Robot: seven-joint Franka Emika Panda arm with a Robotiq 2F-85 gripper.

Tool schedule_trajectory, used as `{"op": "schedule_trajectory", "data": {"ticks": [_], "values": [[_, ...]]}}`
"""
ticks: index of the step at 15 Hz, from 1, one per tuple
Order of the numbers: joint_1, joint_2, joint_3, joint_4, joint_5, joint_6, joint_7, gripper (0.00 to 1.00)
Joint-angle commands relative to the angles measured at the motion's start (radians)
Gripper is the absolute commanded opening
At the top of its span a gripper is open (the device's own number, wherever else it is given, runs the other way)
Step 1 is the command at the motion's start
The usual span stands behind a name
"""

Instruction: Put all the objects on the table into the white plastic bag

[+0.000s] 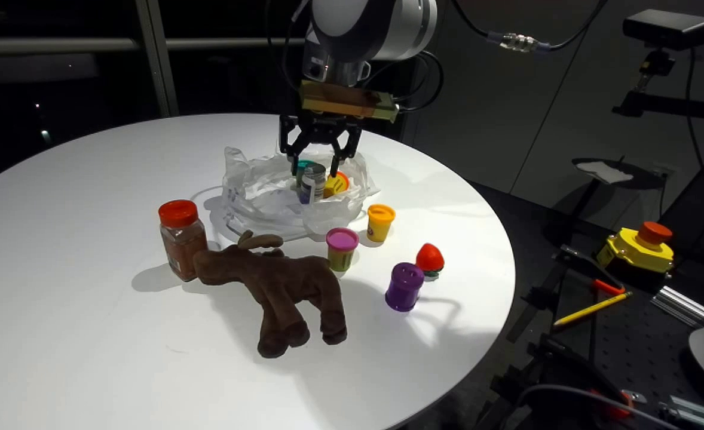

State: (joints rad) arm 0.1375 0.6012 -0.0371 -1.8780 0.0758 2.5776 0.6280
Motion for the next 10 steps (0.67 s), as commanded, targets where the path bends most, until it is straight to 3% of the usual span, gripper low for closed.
{"op": "schedule_trajectory", "data": {"ticks": [1,4,7,10], "values": [[0.006,-0.097,0.004,-0.059,0.027,-0.003,-0.030,1.00],[0.031,-0.192,-0.022,-0.143,-0.014,-0.047,-0.009,1.00],[0.014,-0.275,-0.009,-0.248,-0.015,-0.112,-0.033,1.00],[0.011,-0.343,-0.012,-0.367,-0.049,-0.096,-0.060,1.00]]}}
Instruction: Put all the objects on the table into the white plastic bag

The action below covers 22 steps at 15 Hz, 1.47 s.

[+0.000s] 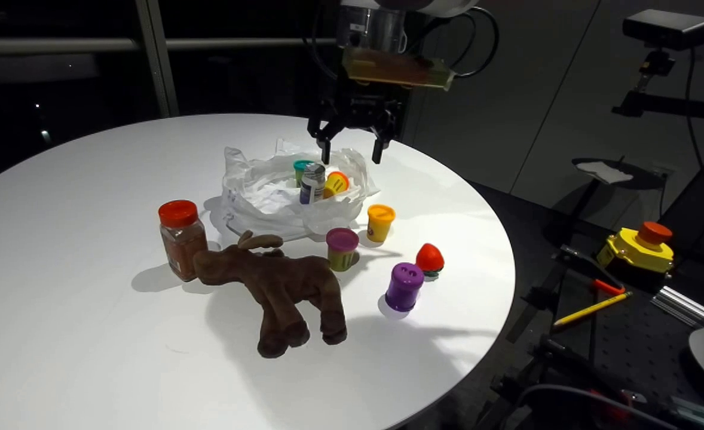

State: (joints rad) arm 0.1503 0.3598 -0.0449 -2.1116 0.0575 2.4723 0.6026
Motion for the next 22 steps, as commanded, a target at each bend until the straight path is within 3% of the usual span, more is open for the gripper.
{"op": "schedule_trajectory", "data": {"ticks": [1,5,10,13,18,22], "values": [[-0.004,-0.120,-0.001,-0.166,-0.039,0.013,-0.048,1.00],[-0.017,-0.151,0.007,-0.278,-0.082,0.085,-0.150,1.00],[-0.050,-0.130,0.027,-0.355,-0.048,0.247,-0.310,1.00],[-0.081,-0.114,0.053,-0.365,0.000,0.299,-0.399,1.00],[-0.138,-0.076,0.112,-0.335,0.125,0.277,-0.540,1.00],[-0.151,-0.022,0.124,-0.304,0.146,0.295,-0.580,1.00]]}}
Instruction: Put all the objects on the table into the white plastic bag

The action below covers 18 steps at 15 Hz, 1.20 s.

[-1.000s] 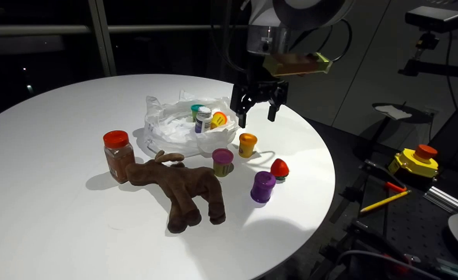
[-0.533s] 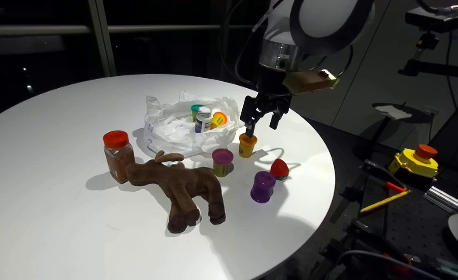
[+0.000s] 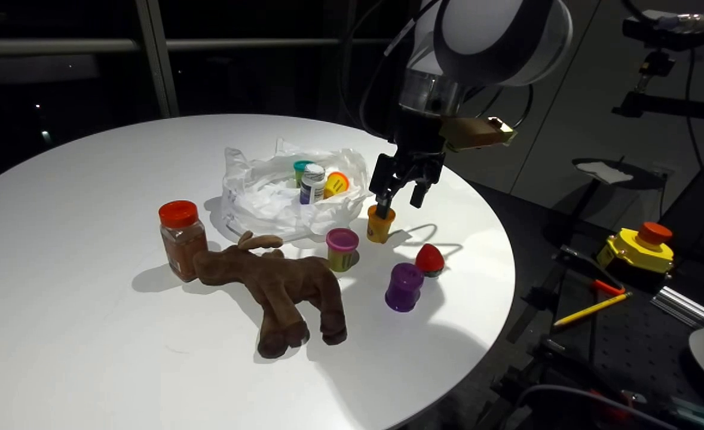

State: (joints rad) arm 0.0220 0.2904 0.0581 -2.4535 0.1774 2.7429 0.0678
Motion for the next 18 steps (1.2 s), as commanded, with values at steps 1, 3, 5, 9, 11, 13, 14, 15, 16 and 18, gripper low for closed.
{"op": "schedule_trajectory", "data": {"ticks": [1,3,5,9,11,13,14,15,16,18], "values": [[-0.022,0.064,0.019,0.048,0.019,0.030,-0.044,1.00],[-0.019,0.101,0.013,0.072,0.007,0.042,-0.037,1.00],[-0.018,0.136,0.011,0.101,0.002,0.053,-0.031,1.00],[-0.020,0.183,0.010,0.150,-0.001,0.063,-0.024,0.74],[-0.015,0.183,0.002,0.154,-0.007,0.070,-0.015,0.69],[-0.006,0.170,-0.012,0.143,-0.016,0.081,-0.002,0.54],[0.001,0.160,-0.021,0.132,-0.023,0.088,0.005,0.43],[0.005,0.155,-0.026,0.125,-0.029,0.098,0.010,0.35],[0.011,0.148,-0.033,0.115,-0.036,0.110,0.016,0.26],[0.023,0.141,-0.046,0.105,-0.049,0.123,0.026,0.16]]}}
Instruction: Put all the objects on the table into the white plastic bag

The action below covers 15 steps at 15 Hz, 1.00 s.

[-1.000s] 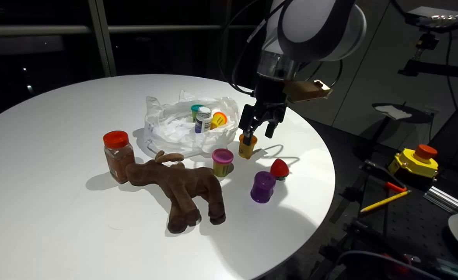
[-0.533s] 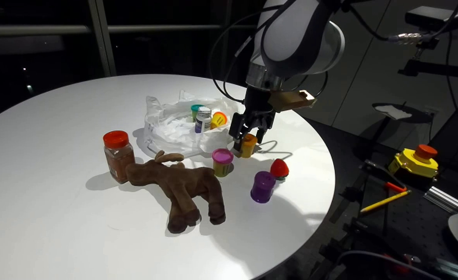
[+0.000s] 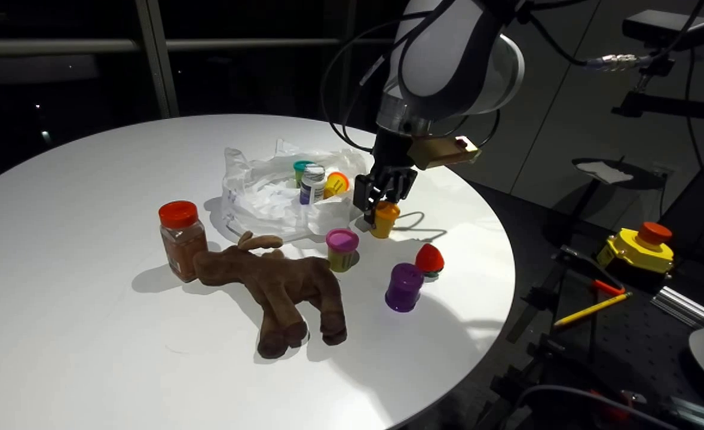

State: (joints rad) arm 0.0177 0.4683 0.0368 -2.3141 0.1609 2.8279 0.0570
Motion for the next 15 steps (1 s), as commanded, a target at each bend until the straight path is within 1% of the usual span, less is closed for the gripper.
{"op": "schedule_trajectory", "data": {"ticks": [1,3,5,8,10,13,15], "values": [[0.036,-0.039,-0.032,-0.038,-0.039,0.046,0.044,0.19],[0.049,-0.045,-0.045,-0.045,-0.056,0.062,0.058,0.19],[0.074,-0.052,-0.068,-0.036,-0.074,0.050,0.090,0.19],[0.146,-0.088,-0.131,-0.009,-0.124,-0.007,0.186,0.19],[0.184,-0.115,-0.158,0.018,-0.158,-0.048,0.250,0.19],[0.213,-0.121,-0.168,0.104,-0.196,-0.117,0.339,0.19],[0.193,-0.106,-0.139,0.176,-0.176,-0.161,0.352,0.19]]}}
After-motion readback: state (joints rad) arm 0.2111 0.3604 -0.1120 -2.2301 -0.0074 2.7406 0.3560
